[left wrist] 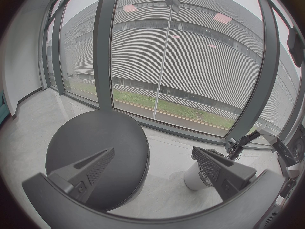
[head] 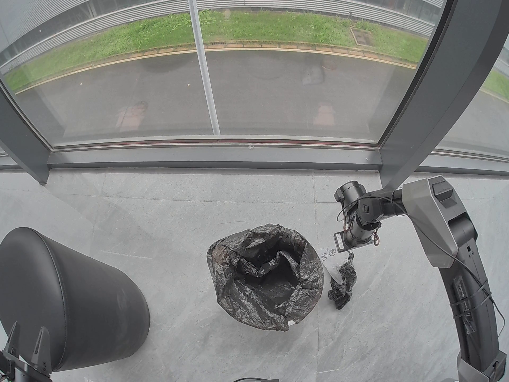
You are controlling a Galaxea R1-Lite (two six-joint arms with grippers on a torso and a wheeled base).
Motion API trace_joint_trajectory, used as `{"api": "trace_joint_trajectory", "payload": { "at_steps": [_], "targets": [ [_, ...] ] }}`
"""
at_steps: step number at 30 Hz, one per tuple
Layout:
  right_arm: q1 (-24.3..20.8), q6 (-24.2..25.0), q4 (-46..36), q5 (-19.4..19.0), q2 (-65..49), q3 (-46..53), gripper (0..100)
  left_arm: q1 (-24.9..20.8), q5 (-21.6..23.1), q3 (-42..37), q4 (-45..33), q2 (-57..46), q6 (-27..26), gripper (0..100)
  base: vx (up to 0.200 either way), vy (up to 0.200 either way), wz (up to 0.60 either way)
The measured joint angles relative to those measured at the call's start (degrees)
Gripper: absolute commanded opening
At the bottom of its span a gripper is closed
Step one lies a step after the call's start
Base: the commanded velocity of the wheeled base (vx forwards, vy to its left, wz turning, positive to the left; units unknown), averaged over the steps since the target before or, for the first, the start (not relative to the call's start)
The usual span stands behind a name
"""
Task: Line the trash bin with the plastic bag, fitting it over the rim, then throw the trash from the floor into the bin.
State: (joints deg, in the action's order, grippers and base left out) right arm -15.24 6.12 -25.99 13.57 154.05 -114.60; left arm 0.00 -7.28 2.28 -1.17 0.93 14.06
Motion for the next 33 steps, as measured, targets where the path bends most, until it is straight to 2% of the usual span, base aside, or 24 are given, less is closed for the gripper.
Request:
{"api": "trace_joint_trajectory", "payload": {
  "at_steps": [13,14,33],
  "targets": [
    [-0.1,1.2,-3.2,-0.4,-4.5,0.0,0,0.0,-0.7,-0.1,0.1,0.0,0.0,100,0.0,0.0,0.0],
    [-0.1,1.2,-3.3,-0.3,-4.5,0.0,100,0.0,-0.8,-0.1,0.1,0.0,0.0,100,0.0,0.0,0.0],
    [-1.8,0.6,-3.4,-0.5,-1.0,0.0,100,0.0,-0.8,-0.1,0.1,0.0,0.0,100,0.0,0.0,0.0]
  ]
}}
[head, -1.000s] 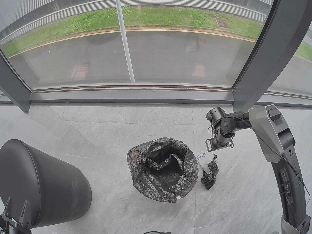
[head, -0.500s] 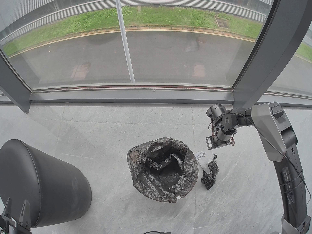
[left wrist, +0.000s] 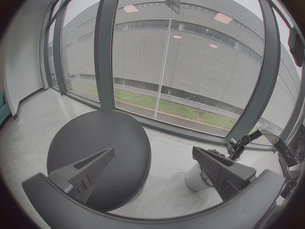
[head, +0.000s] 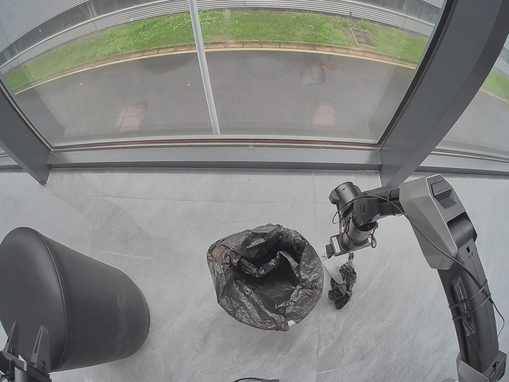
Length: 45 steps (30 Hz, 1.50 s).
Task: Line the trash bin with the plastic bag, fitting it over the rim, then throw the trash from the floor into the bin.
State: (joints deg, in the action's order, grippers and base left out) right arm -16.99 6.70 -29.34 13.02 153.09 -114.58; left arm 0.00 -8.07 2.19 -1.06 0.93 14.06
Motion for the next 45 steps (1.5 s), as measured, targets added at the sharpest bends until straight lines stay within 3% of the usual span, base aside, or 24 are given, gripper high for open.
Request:
{"api": "trace_joint_trajectory", "payload": {
  "at_steps": [45],
  "targets": [
    [1.3,1.4,0.1,0.8,9.1,0.0,100,0.0,0.1,-0.3,0.1,0.0,0.1,100,0.0,0.0,0.0]
  ]
}}
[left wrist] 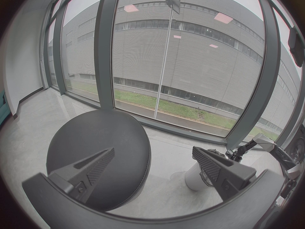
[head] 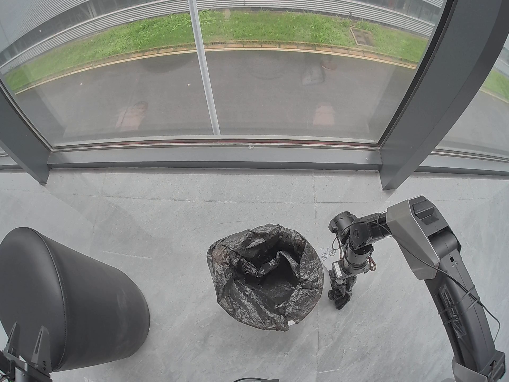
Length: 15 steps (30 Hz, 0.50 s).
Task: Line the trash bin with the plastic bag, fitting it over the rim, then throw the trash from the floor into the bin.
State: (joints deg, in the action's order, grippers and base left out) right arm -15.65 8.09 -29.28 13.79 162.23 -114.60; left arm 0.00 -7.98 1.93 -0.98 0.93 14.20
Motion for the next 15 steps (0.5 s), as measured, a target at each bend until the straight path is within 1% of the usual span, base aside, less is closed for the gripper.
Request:
{"api": "trace_joint_trajectory", "payload": {
  "at_steps": [4,5,15],
  "targets": [
    [0.0,0.1,0.0,0.1,0.5,0.0,100,0.0,0.0,0.0,0.0,0.0,0.0,100,0.0,0.0,0.0],
    [0.0,0.1,0.0,0.1,0.7,0.0,0,0.0,0.0,0.0,0.0,0.0,0.0,100,0.0,0.0,0.0],
    [0.0,0.2,0.0,0.1,1.4,0.0,0,0.0,0.0,0.0,0.0,0.0,0.2,100,0.0,0.0,0.0]
  ]
}}
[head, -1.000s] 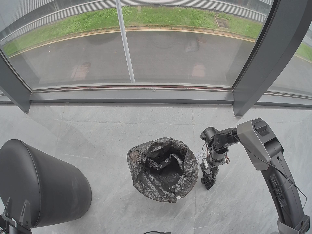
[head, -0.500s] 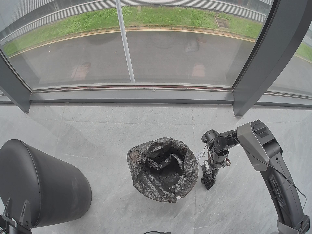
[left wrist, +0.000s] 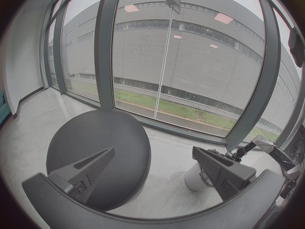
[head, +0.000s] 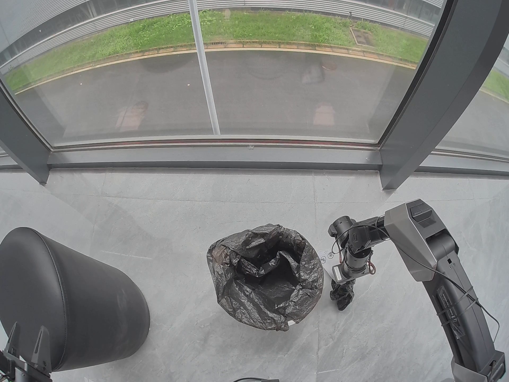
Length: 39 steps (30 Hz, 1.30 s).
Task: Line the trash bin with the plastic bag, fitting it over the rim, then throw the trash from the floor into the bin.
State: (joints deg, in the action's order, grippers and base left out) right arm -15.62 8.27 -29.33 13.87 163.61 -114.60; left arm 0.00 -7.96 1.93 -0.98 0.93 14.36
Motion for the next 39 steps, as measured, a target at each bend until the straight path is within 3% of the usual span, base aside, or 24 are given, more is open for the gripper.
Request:
{"api": "trace_joint_trajectory", "payload": {
  "at_steps": [12,27,39],
  "targets": [
    [-0.3,1.3,-2.6,0.0,-0.1,0.0,0,0.0,0.0,0.0,0.0,0.0,0.0,100,0.0,0.0,0.0],
    [0.3,4.2,-24.4,-0.9,-1.6,0.0,0,0.0,0.0,0.0,0.0,0.0,0.1,100,0.0,0.0,0.0],
    [0.7,5.4,-22.0,-1.4,-6.9,0.0,0,0.0,-0.1,0.0,0.0,0.0,0.2,100,0.0,0.0,0.0]
  ]
}}
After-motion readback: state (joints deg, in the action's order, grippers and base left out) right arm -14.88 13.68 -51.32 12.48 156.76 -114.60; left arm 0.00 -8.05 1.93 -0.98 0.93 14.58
